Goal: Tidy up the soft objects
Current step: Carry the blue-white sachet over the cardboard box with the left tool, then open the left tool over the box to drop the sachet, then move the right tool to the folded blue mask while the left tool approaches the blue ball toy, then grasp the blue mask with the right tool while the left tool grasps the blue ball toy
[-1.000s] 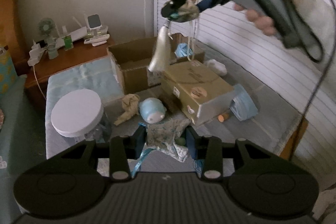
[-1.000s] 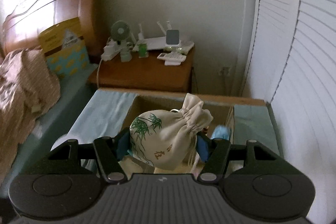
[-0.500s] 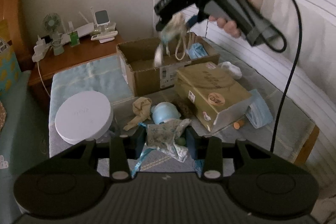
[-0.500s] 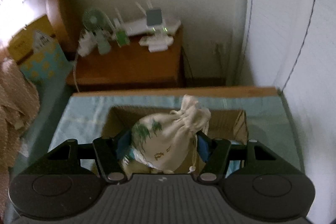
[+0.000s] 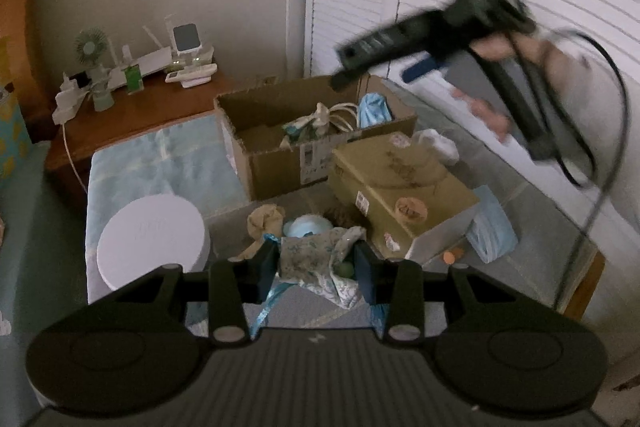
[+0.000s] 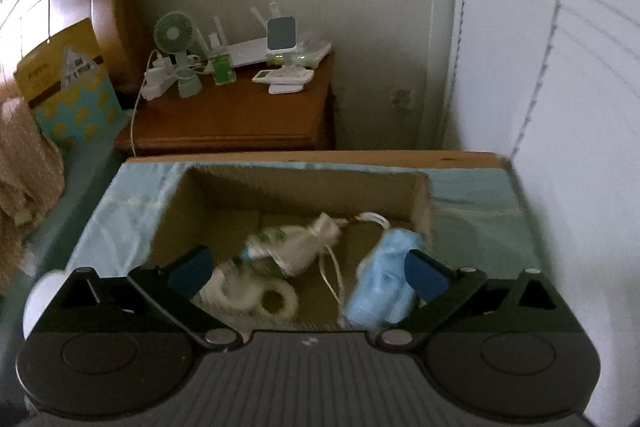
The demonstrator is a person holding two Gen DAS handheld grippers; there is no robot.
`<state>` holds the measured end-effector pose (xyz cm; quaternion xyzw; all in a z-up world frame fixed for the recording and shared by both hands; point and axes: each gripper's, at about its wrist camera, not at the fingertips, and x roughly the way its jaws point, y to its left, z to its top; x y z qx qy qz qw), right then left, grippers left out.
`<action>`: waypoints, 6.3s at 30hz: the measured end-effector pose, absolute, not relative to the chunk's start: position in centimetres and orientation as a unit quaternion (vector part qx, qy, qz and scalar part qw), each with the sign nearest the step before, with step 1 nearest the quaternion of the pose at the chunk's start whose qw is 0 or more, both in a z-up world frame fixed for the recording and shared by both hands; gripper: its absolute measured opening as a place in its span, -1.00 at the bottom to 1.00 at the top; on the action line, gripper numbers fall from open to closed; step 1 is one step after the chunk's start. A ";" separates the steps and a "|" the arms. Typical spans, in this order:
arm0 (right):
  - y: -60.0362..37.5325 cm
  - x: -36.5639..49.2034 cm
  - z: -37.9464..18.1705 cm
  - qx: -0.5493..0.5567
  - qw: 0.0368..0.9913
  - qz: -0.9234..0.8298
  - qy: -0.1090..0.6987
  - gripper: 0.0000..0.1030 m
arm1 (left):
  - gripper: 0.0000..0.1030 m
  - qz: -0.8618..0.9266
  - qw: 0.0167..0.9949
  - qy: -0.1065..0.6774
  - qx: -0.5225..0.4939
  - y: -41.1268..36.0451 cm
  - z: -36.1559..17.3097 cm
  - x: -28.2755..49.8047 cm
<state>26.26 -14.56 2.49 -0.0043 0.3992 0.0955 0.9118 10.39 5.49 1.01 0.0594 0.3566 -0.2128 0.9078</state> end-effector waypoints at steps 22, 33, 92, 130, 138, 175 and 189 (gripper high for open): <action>-18.6 10.8 1.0 0.003 0.939 0.067 0.336 1.00 | -0.22 -0.226 0.918 0.316 0.083 1.5 6.7 21.4; -18.9 9.8 1.3 0.005 0.941 0.070 0.330 1.00 | -0.22 -0.191 0.913 0.348 0.095 -1.4 3.6 29.4; -22.0 7.0 -7.3 -0.041 0.904 0.039 0.424 1.00 | 0.85 -0.117 0.927 0.358 0.004 4.3 -5.3 10.4; -23.7 7.4 -8.4 -0.030 0.922 -0.008 0.386 1.00 | 0.72 -0.120 0.926 0.354 0.055 1.8 -7.3 11.0; -23.4 6.6 -8.7 -0.034 0.927 0.001 0.374 1.00 | 0.48 -0.124 0.925 0.354 0.058 1.6 -7.4 11.2; -21.4 8.6 -7.5 -0.071 0.926 0.051 0.368 0.19 | -0.12 -0.156 0.919 0.358 0.054 2.3 -6.9 11.7; -21.7 10.7 -7.5 -0.059 0.926 0.051 0.369 0.28 | 0.09 -0.141 0.923 0.356 0.044 2.0 -7.5 13.0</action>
